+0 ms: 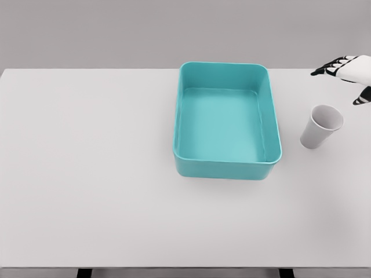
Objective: Put the paper cup into the basket with your right arm
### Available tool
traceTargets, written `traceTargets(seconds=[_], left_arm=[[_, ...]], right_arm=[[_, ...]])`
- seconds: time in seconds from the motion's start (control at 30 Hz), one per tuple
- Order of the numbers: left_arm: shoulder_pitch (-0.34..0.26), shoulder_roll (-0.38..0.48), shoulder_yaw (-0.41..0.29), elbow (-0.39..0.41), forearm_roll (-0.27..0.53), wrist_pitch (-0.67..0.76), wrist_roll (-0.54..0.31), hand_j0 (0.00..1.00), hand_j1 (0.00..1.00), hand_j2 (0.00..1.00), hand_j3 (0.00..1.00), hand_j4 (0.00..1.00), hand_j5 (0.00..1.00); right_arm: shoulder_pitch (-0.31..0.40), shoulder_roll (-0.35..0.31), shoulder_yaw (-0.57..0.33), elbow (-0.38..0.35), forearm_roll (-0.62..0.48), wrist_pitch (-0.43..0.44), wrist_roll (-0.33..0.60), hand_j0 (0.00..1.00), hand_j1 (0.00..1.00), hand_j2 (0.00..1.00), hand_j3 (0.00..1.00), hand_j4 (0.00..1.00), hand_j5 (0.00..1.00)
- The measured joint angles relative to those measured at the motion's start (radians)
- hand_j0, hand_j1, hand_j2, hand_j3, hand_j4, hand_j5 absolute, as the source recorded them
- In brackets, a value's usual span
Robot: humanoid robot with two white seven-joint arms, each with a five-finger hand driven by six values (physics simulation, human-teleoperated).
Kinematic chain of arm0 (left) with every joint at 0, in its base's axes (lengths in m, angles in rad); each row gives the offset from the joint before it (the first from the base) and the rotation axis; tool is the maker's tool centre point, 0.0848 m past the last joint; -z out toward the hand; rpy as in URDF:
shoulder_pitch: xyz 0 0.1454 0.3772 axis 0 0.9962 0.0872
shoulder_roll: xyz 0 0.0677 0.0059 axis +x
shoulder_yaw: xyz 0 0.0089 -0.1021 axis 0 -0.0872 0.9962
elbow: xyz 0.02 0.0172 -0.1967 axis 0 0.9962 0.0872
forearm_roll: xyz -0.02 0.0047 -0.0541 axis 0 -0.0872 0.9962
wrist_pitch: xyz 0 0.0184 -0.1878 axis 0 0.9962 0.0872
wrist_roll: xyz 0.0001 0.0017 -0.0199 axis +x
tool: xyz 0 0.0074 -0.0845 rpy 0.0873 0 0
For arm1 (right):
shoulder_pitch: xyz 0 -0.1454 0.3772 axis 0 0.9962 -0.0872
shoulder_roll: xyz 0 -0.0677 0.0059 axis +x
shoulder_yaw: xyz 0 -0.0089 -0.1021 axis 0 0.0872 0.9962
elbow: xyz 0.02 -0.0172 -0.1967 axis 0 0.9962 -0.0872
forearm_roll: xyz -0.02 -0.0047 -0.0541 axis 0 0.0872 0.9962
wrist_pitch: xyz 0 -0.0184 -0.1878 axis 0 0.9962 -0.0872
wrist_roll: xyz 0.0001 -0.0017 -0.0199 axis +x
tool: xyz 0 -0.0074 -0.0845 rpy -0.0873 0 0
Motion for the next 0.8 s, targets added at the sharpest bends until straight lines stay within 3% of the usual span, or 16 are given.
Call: traceTargets(seconds=[0.17, 0.8], left_arm=[[0.0, 0.0, 0.0, 0.0, 0.0, 0.0, 0.0, 1.0, 1.0, 1.0, 1.0, 1.0, 1.0], [-0.002, 0.0, 0.0, 0.0, 0.0, 0.0, 0.0, 1.0, 1.0, 1.0, 1.0, 1.0, 1.0]], right_arm=[[-0.011, 0.0, 0.0, 0.0, -0.001, -0.005, -0.003, 1.0, 1.0, 1.0, 1.0, 1.0, 1.0], [0.063, -0.01, 0.018, -0.033, 0.002, -0.012, -0.002, 1.0, 1.0, 1.0, 1.0, 1.0, 1.0]])
